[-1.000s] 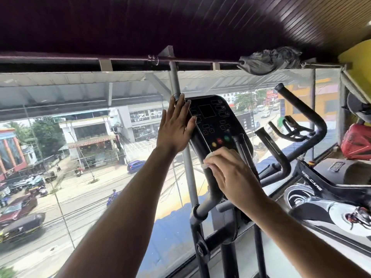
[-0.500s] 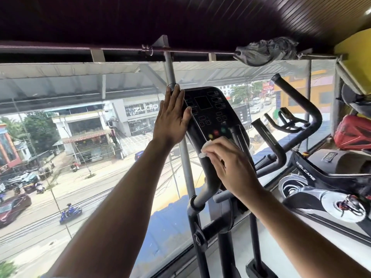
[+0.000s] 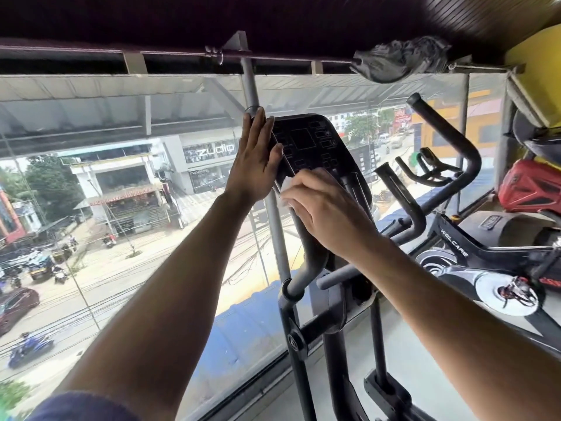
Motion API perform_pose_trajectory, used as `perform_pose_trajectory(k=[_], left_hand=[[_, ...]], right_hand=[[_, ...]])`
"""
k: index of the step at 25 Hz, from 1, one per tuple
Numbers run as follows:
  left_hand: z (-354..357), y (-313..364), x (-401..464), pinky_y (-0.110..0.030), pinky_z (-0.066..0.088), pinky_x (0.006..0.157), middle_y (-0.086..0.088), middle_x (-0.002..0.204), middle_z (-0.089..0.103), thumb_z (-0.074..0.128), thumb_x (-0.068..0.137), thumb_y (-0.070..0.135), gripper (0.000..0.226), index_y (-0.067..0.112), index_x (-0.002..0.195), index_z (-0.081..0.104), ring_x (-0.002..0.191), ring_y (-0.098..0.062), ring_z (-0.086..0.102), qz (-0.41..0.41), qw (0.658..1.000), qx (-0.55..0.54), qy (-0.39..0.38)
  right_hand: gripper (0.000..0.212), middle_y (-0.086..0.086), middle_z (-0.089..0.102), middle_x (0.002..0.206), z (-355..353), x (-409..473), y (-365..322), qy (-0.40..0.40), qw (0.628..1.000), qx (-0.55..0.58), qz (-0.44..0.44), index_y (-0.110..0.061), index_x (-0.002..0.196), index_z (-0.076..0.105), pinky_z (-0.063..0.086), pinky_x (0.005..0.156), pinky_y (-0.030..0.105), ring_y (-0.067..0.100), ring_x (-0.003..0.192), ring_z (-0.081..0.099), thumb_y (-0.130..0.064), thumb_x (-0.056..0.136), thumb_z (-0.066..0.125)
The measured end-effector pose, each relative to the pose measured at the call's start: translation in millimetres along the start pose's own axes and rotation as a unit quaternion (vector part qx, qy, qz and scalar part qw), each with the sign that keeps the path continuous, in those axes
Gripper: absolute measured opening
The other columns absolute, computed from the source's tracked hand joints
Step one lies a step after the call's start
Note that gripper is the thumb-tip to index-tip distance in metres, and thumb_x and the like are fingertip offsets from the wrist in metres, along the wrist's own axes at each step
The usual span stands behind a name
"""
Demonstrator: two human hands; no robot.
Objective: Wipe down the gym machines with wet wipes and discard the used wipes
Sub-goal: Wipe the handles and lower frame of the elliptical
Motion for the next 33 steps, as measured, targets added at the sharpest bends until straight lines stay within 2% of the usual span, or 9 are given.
perform_pose_trajectory(k=[7, 12, 16, 17, 18, 20, 21, 23, 33], left_hand=[[2.3, -4.1, -0.6, -0.054, 0.012, 0.129, -0.018, 0.172, 0.014, 0.029, 0.11, 0.042, 0.065, 0.0, 0.159, 0.031, 0.16, -0.038, 0.0, -0.007, 1.0, -0.003, 0.013], [1.0, 1.2, -2.1, -0.052, 0.008, 0.13, -0.017, 0.172, 0.01, 0.026, 0.107, 0.046, 0.07, 0.002, 0.161, 0.028, 0.16, -0.036, -0.003, -0.029, 0.999, -0.016, -0.004], [-0.9, 16.4, -9.9, -0.056, 0.011, 0.129, -0.013, 0.174, 0.0, 0.028, 0.1, 0.055, 0.077, 0.011, 0.163, 0.029, 0.161, -0.03, -0.005, -0.063, 0.997, 0.006, -0.032], [1.5, 23.1, -19.1, -0.058, 0.012, 0.128, -0.012, 0.174, -0.003, 0.031, 0.098, 0.056, 0.077, 0.014, 0.163, 0.03, 0.161, -0.03, -0.006, -0.069, 0.997, 0.019, -0.039], [4.7, 31.3, -29.9, -0.059, 0.012, 0.127, -0.011, 0.174, -0.006, 0.034, 0.097, 0.055, 0.076, 0.017, 0.163, 0.031, 0.16, -0.03, -0.006, -0.074, 0.996, 0.025, -0.044], [12.6, 48.6, -45.5, -0.058, 0.011, 0.128, -0.011, 0.174, -0.009, 0.039, 0.092, 0.051, 0.079, 0.019, 0.164, 0.028, 0.16, -0.031, -0.007, -0.086, 0.995, 0.012, -0.046], [14.5, 53.5, -51.4, -0.056, 0.01, 0.129, -0.012, 0.174, -0.008, 0.04, 0.091, 0.05, 0.081, 0.019, 0.164, 0.027, 0.16, -0.031, -0.007, -0.095, 0.995, -0.002, -0.042], [16.2, 58.4, -58.8, -0.048, 0.007, 0.129, -0.014, 0.173, -0.006, 0.04, 0.092, 0.048, 0.08, 0.017, 0.164, 0.025, 0.16, -0.031, -0.005, -0.105, 0.994, -0.009, -0.034], [21.8, 58.8, -61.8, -0.055, 0.011, 0.128, -0.029, 0.169, 0.003, 0.039, 0.099, 0.03, 0.067, -0.002, 0.158, 0.032, 0.159, -0.041, 0.001, -0.076, 0.997, -0.014, -0.013]], right_hand=[[0.008, 0.005, 0.061, 0.102, 23.0, -64.6, -8.5, -0.013, 1.0, 0.014, 0.018, -0.002, 0.101, 0.07, 0.05, 0.082, 0.033, 0.02, 0.091, 0.053, 0.001, 0.098, 0.063], [0.036, 0.005, 0.064, 0.117, 48.6, -130.8, -5.1, -0.004, 0.996, 0.04, 0.079, -0.005, 0.12, 0.07, 0.05, 0.09, 0.032, 0.021, 0.102, 0.06, 0.009, 0.087, 0.073], [0.015, 0.003, 0.066, 0.108, 51.6, -155.5, 4.4, 0.07, 0.971, 0.153, 0.167, -0.005, 0.111, 0.073, 0.055, 0.086, 0.031, 0.018, 0.1, 0.065, -0.008, 0.1, 0.063], [0.015, 0.003, 0.069, 0.104, 53.3, -169.8, 12.8, 0.114, 0.924, 0.24, 0.277, -0.005, 0.108, 0.073, 0.056, 0.085, 0.033, 0.017, 0.096, 0.068, -0.013, 0.1, 0.063], [0.016, 0.003, 0.072, 0.098, 58.3, -186.0, 20.5, 0.166, 0.819, 0.363, 0.412, -0.005, 0.108, 0.073, 0.057, 0.083, 0.036, 0.017, 0.09, 0.071, -0.018, 0.099, 0.066], [0.023, 0.008, 0.076, 0.091, 80.6, -201.7, 14.4, 0.24, 0.511, 0.594, 0.573, -0.002, 0.114, 0.069, 0.056, 0.083, 0.036, 0.02, 0.085, 0.075, -0.015, 0.095, 0.07], [0.023, 0.009, 0.077, 0.091, 88.3, -198.2, 8.3, 0.258, 0.417, 0.641, 0.591, -0.001, 0.115, 0.068, 0.057, 0.082, 0.033, 0.02, 0.086, 0.076, -0.01, 0.094, 0.069], [0.014, 0.006, 0.078, 0.086, 97.0, -182.6, 4.6, 0.27, 0.371, 0.647, 0.609, -0.001, 0.108, 0.068, 0.059, 0.08, 0.029, 0.016, 0.084, 0.077, 0.0, 0.097, 0.061], [0.037, 0.008, 0.077, 0.098, 144.5, -195.4, 22.7, 0.184, 0.387, 0.6, 0.676, -0.007, 0.114, 0.071, 0.059, 0.085, 0.033, 0.023, 0.095, 0.075, 0.011, 0.084, 0.06]])
Point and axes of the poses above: each hand's wrist, its own x-axis towards the middle knuckle, its own z-axis out of the palm, y = z × x, the point moved 7 cm from there along x, towards the middle knuckle
